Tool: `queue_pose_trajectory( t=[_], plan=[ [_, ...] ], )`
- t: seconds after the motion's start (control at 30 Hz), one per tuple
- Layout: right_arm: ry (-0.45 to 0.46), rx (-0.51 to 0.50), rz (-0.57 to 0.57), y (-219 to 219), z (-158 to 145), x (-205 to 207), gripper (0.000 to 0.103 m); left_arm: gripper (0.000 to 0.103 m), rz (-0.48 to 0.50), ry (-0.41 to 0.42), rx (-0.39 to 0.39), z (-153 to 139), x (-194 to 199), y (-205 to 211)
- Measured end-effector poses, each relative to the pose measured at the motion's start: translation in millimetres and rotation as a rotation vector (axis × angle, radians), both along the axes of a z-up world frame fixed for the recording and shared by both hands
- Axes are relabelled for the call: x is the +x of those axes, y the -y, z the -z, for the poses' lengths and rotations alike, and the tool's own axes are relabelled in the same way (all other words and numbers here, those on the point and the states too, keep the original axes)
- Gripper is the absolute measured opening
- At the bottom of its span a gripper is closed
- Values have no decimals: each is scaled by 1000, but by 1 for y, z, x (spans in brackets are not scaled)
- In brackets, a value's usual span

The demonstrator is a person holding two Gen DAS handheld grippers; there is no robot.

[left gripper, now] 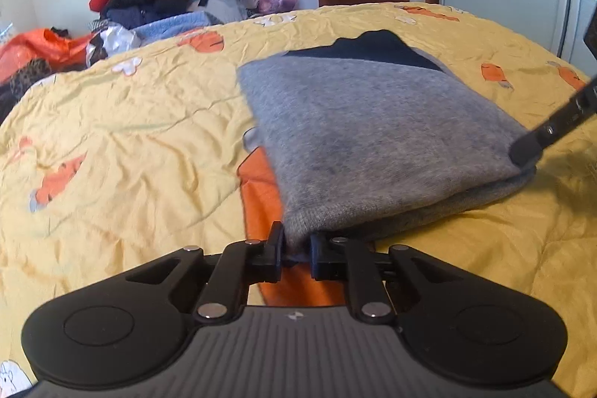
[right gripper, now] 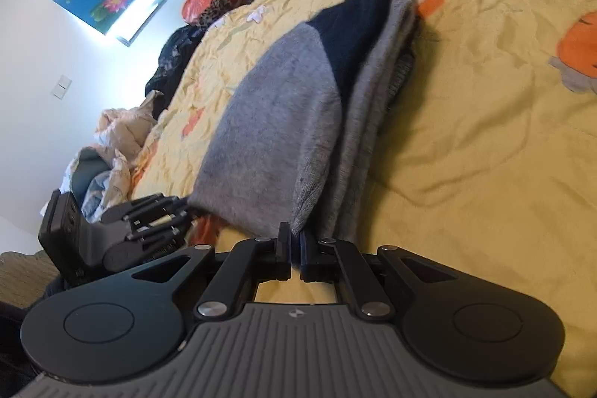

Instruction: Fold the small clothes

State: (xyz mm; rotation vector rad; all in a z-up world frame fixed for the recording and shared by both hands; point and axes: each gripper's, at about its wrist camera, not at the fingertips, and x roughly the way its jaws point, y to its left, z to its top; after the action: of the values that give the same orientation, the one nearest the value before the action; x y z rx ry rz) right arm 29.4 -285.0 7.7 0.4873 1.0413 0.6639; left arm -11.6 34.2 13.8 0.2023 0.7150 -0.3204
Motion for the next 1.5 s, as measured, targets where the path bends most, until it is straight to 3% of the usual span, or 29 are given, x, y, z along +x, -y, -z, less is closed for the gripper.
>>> queue_pose_trajectory(
  t=[0.17,0.27,0.33,0.4,0.53,0.67,0.8,0.87,0.9,0.93,1.07,1.27,1.4,1.5],
  plan=[
    [-30,45,16,0,11,1,15,13,-3,7,15,0,1,6],
    [19,52,-9,2,-7,9,29,13,42,9,38,-4,-5,7],
    [85,54,45,13,-27,24,53,14,94,-19,40,-8,-11,5],
    [137,57,117,23,-43,43,56,15,178,-59,29,-13,-19,4],
    [152,46,219,27,-51,91,56,15,256,0,-35,-38,-33,9],
    [131,16,246,7,-39,130,56,18,161,45,-97,-44,-7,23],
    [81,-52,284,-7,-19,152,53,18,51,-45,-106,-16,30,32],
    [85,-39,272,-11,-15,153,42,18,39,-48,-125,-11,34,33],
    [98,-36,264,-12,-15,152,23,18,35,-50,-127,-10,34,33],
    [121,-36,259,-13,-16,151,15,17,32,-51,-129,-10,34,33],
    [188,-44,281,-4,-27,150,14,17,28,-63,-156,-9,35,29],
    [116,-87,280,-1,4,155,13,17,29,-61,-148,-8,36,33],
    [86,-69,287,1,3,156,13,17,29,-62,-148,-8,36,33],
    [130,-74,365,7,-19,153,27,17,28,-59,-145,-7,36,33]
  ],
)
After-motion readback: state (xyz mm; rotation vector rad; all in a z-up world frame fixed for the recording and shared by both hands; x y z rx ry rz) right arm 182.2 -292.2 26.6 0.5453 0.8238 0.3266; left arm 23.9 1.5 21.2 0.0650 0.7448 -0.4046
